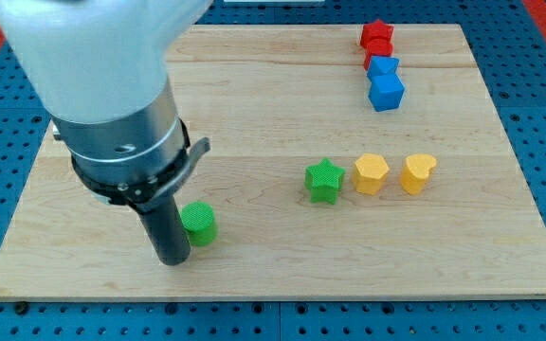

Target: Slide the green circle towards the green star

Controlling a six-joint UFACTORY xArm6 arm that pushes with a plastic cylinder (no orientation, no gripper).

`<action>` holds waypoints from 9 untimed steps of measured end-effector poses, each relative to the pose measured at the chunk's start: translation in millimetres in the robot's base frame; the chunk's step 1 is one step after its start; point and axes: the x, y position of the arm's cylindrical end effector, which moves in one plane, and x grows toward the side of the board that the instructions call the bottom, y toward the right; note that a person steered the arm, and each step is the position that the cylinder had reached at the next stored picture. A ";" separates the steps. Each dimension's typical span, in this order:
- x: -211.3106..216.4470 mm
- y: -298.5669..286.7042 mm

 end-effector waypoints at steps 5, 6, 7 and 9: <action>-69.2 -5.2; -70.7 8.3; -74.0 32.7; -82.5 61.2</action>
